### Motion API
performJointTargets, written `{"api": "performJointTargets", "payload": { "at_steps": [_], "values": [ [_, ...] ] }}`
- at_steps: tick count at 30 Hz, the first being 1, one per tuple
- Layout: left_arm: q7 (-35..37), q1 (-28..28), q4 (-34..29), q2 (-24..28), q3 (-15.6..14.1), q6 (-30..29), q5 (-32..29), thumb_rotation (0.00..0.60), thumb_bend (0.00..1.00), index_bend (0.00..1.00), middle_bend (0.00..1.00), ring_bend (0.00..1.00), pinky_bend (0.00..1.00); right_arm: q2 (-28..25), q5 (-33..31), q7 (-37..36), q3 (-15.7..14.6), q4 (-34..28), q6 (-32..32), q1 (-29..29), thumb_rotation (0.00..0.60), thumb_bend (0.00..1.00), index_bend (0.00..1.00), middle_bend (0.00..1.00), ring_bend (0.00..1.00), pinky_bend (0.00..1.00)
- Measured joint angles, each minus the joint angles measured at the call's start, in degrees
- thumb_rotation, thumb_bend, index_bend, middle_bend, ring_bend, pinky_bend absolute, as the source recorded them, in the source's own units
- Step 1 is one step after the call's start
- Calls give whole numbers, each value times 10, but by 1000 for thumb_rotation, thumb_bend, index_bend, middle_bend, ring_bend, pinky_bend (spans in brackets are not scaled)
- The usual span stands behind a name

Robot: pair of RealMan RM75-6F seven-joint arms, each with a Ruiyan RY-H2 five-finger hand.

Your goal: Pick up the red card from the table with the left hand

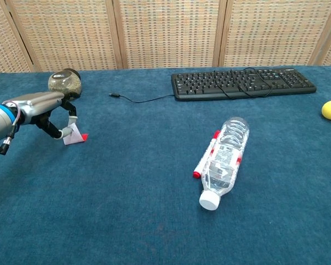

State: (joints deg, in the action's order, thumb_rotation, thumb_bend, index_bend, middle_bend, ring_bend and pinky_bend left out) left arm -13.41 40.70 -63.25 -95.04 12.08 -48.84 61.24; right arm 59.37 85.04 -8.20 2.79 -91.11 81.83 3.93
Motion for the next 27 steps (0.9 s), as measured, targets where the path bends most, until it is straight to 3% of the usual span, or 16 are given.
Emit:
{"api": "performJointTargets", "payload": {
  "at_steps": [10, 16, 20, 27],
  "values": [
    [85, 7, 28, 12, 48, -65, 29, 600, 465, 618, 0, 0, 0, 2, -1, 5, 0, 0, -4, 2, 600, 0, 0, 0, 0, 0],
    [164, -3, 17, 31, 55, -112, 76, 600, 465, 620, 0, 0, 0, 3, 0, 8, -1, -2, -4, 2, 600, 0, 0, 0, 0, 0],
    [203, -14, -38, 53, 45, -116, 100, 600, 464, 621, 0, 0, 0, 3, 2, 10, -2, -4, -3, 2, 600, 0, 0, 0, 0, 0],
    [307, -36, -214, 115, 9, -113, 158, 600, 464, 623, 0, 0, 0, 2, 4, 11, -3, -6, 1, 0, 600, 0, 0, 0, 0, 0]
  ]
}}
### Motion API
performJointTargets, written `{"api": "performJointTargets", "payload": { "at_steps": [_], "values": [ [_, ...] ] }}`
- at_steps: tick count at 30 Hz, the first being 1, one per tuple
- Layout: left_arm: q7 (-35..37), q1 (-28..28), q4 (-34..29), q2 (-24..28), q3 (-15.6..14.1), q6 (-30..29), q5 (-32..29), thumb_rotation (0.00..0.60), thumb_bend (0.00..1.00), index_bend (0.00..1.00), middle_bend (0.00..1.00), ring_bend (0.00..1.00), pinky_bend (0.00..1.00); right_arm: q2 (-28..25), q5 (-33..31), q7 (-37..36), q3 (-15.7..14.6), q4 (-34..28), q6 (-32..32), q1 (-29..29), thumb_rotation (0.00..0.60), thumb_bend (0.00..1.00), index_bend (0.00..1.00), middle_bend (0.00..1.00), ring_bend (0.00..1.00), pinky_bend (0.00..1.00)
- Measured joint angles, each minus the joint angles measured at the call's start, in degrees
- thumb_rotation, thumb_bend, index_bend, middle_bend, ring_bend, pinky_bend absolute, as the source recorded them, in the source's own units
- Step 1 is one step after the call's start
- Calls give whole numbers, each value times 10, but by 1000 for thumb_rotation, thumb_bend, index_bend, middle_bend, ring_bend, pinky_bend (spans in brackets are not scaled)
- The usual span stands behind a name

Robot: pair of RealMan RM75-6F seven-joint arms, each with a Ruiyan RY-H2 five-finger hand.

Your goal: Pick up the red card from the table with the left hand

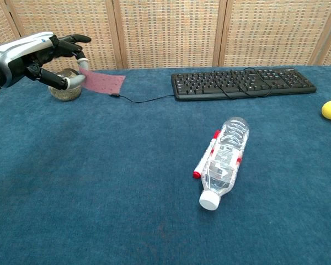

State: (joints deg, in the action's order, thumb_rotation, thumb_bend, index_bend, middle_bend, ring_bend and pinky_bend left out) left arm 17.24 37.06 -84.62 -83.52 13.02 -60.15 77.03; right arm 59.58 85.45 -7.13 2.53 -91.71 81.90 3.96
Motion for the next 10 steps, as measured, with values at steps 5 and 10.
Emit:
{"api": "performJointTargets", "payload": {
  "at_steps": [5, 10],
  "values": [
    [68, -9, -112, 49, -38, 17, 57, 600, 467, 625, 0, 0, 0, -1, 2, -2, 0, 0, 2, -1, 600, 0, 0, 0, 0, 0],
    [98, -5, -175, 86, -74, 54, 93, 600, 473, 626, 0, 0, 0, -3, 3, -6, 0, -1, 5, -2, 600, 0, 0, 0, 0, 0]
  ]
}}
